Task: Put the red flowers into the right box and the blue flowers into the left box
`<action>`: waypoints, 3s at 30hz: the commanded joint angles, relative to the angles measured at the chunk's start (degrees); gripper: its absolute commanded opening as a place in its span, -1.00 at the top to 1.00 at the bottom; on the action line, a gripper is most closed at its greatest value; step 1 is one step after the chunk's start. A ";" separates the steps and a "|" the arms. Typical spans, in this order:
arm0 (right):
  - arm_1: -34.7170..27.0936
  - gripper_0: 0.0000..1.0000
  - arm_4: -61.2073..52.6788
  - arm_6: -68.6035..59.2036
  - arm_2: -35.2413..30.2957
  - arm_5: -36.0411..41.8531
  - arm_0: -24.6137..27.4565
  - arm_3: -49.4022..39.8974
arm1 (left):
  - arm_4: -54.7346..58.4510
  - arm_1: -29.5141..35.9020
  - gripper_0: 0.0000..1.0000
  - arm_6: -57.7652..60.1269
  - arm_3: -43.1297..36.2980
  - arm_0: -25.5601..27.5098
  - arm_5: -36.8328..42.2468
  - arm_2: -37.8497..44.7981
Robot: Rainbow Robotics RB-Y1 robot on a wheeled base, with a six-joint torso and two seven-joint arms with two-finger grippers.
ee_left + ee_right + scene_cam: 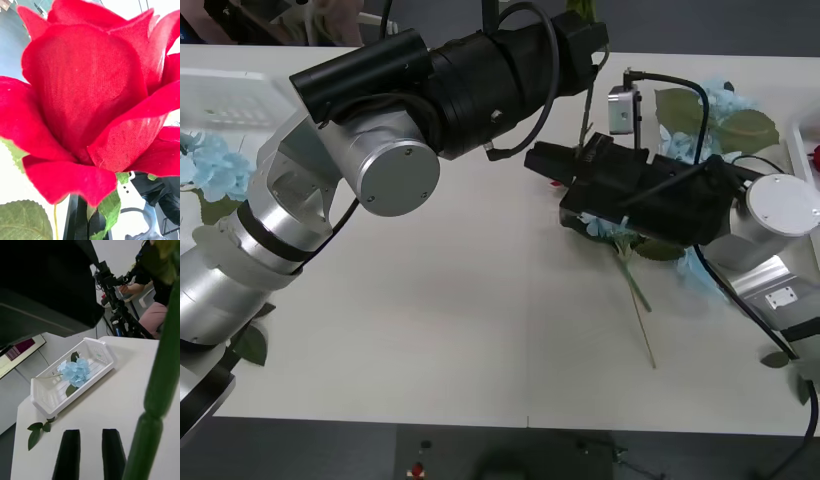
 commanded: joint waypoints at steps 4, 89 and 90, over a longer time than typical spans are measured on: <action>0.85 1.00 0.33 -1.37 -0.83 0.57 -1.46 0.57 | 0.27 0.44 1.00 2.24 -1.75 -1.72 -0.82 0.86; -37.82 -0.29 33.12 -50.94 -0.65 12.52 -12.54 51.37 | 2.38 29.53 -1.00 -33.89 -19.24 20.61 2.61 0.51; -37.91 -0.29 31.89 -53.84 -1.00 16.83 -13.77 51.37 | 2.38 29.53 -1.00 -33.89 -19.24 20.61 2.61 0.51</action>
